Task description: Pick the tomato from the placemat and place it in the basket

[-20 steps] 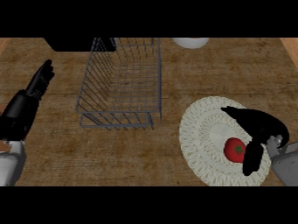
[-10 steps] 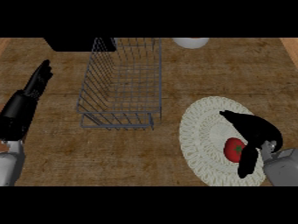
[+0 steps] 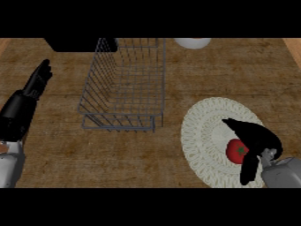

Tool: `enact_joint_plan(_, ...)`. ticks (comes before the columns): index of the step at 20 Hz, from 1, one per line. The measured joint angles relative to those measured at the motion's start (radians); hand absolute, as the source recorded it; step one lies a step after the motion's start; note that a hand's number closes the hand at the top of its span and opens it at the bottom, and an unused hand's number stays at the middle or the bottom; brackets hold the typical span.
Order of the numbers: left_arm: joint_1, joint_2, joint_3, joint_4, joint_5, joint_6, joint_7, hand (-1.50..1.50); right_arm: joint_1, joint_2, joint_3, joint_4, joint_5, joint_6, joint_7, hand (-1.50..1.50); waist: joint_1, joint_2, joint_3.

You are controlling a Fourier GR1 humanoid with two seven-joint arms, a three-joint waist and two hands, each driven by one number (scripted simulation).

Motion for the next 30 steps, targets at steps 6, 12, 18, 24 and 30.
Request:
enact_joint_plan(6,0.009,-0.007,0.022,-0.017,-0.01,-0.016,0.009,0.0,0.039,0.021,-0.037,0.027,0.063,-0.008,-0.063,-1.5,0.0,0.0,0.0)
enact_joint_plan(12,0.0,-0.029,0.021,0.007,-0.032,-0.017,-0.014,0.0,0.029,0.052,-0.081,0.071,0.106,-0.035,-0.122,1.5,0.001,-0.006,-0.007)
enact_joint_plan(18,0.004,-0.032,0.025,-0.025,-0.032,-0.027,0.014,0.0,0.021,0.045,-0.063,0.112,0.181,-0.097,-0.21,1.5,0.0,-0.013,-0.015)
enact_joint_plan(24,-0.013,-0.03,0.031,-0.033,-0.03,-0.038,0.025,0.0,-0.112,0.023,-0.094,0.298,0.25,-0.199,-0.357,1.5,0.013,-0.005,-0.007)
enact_joint_plan(30,-0.007,-0.044,0.016,-0.029,-0.039,-0.038,0.009,0.0,-0.298,-0.015,-0.15,0.564,0.335,-0.391,-0.494,1.5,0.028,0.006,0.0)
